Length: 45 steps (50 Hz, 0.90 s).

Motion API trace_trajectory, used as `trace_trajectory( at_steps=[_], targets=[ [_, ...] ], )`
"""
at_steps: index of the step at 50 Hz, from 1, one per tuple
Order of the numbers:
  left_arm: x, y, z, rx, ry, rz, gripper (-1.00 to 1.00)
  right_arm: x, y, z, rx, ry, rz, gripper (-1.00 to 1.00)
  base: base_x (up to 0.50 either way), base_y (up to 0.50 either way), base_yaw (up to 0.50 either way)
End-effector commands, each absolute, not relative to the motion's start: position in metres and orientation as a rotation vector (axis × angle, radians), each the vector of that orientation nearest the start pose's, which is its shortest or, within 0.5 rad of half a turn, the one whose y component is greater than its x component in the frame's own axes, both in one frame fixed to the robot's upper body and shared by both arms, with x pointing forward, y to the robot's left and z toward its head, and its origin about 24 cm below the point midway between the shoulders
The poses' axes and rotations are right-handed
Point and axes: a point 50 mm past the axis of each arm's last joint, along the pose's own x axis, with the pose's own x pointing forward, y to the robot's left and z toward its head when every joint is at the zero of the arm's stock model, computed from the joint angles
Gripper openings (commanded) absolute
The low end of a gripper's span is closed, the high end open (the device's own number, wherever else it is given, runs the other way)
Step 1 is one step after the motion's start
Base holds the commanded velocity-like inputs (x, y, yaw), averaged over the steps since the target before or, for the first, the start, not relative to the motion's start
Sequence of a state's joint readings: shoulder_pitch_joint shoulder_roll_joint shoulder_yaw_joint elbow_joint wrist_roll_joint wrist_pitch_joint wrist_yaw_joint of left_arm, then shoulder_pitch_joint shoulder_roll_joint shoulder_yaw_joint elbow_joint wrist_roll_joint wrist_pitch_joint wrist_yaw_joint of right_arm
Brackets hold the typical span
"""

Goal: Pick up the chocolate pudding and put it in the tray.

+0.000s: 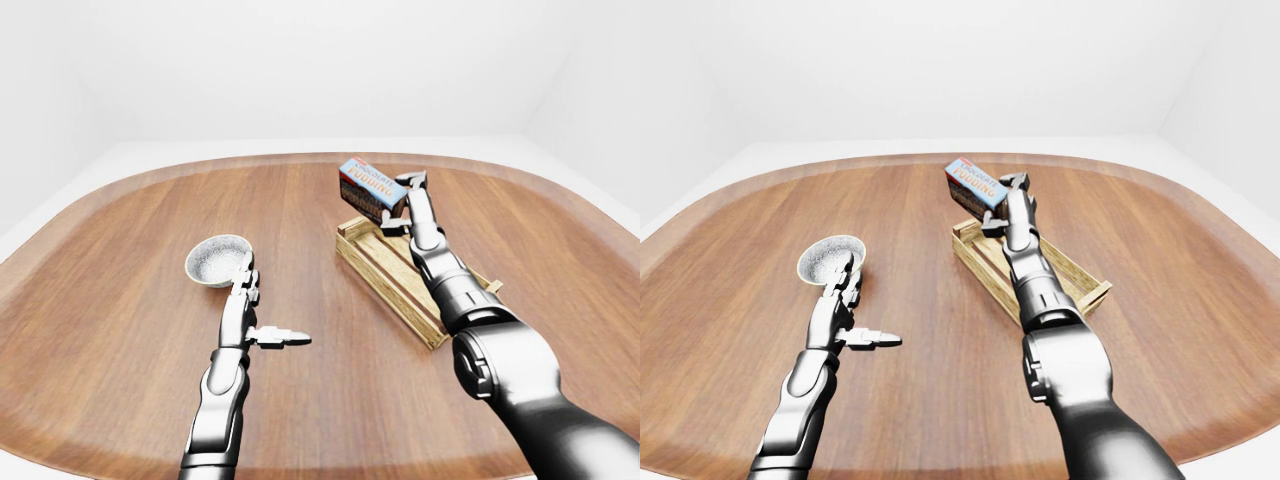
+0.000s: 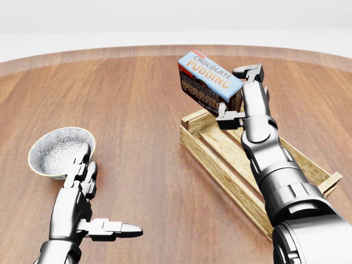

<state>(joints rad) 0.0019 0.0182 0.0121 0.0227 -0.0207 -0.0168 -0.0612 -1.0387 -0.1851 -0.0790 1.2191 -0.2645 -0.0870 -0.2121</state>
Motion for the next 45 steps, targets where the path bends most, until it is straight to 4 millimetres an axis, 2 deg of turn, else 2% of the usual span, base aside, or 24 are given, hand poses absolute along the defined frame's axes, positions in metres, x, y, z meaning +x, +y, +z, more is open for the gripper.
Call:
trace_trajectory(
  at_steps=[1,22,45],
  targets=[
    [0.254,0.154,0.034,-0.034,0.032,-0.044,1.0,0.407,-0.173,0.112,-0.395,0.093,-0.18,-1.0,0.0,0.0,0.0],
    [0.254,0.154,0.033,-0.03,0.037,-0.048,1.0,0.397,-0.199,0.089,-0.407,0.17,-0.229,-1.0,0.0,0.0,0.0],
    [0.257,0.154,0.033,-0.036,0.04,-0.041,1.0,0.39,-0.224,0.084,-0.393,0.203,-0.266,-1.0,0.0,0.0,0.0]
  ],
)
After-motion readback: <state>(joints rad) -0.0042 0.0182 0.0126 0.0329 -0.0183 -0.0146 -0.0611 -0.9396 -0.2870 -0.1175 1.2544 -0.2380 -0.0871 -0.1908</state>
